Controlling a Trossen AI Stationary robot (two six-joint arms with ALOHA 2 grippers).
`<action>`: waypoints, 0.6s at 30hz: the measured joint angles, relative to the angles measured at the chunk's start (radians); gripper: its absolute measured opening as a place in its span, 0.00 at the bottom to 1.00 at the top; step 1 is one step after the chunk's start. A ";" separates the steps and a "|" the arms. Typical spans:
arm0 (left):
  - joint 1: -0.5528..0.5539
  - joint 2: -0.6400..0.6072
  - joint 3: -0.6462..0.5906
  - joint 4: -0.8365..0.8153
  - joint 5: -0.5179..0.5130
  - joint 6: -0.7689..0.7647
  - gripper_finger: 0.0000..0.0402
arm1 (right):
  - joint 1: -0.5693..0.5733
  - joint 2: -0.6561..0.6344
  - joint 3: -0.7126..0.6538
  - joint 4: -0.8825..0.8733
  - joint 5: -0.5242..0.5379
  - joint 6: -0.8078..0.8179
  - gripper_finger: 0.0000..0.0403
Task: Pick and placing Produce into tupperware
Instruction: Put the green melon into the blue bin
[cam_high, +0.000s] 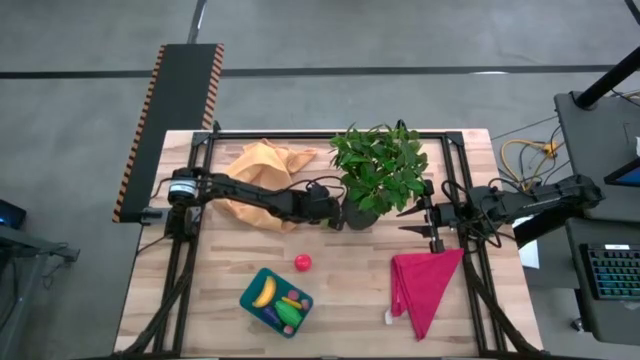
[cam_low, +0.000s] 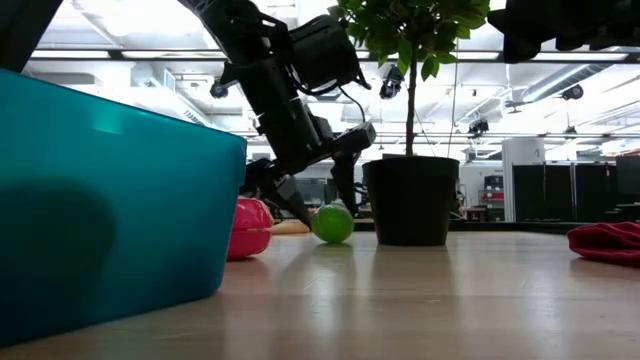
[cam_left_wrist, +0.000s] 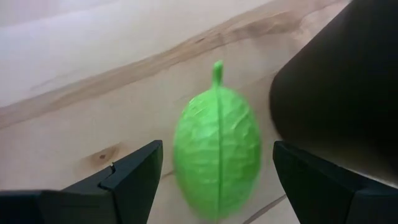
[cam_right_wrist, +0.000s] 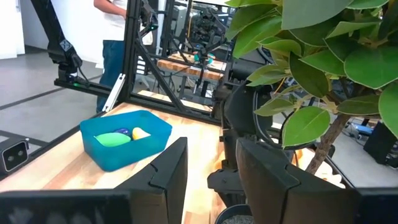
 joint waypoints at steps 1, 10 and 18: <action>0.002 0.000 0.000 0.011 0.000 0.010 0.72 | 0.000 0.000 0.000 0.000 0.000 0.000 0.32; 0.008 0.000 -0.007 0.035 -0.002 0.059 0.72 | 0.000 0.000 0.000 0.000 0.000 0.000 0.32; 0.008 0.006 -0.011 0.035 0.011 0.112 0.72 | 0.000 0.000 0.000 0.000 0.000 0.000 0.32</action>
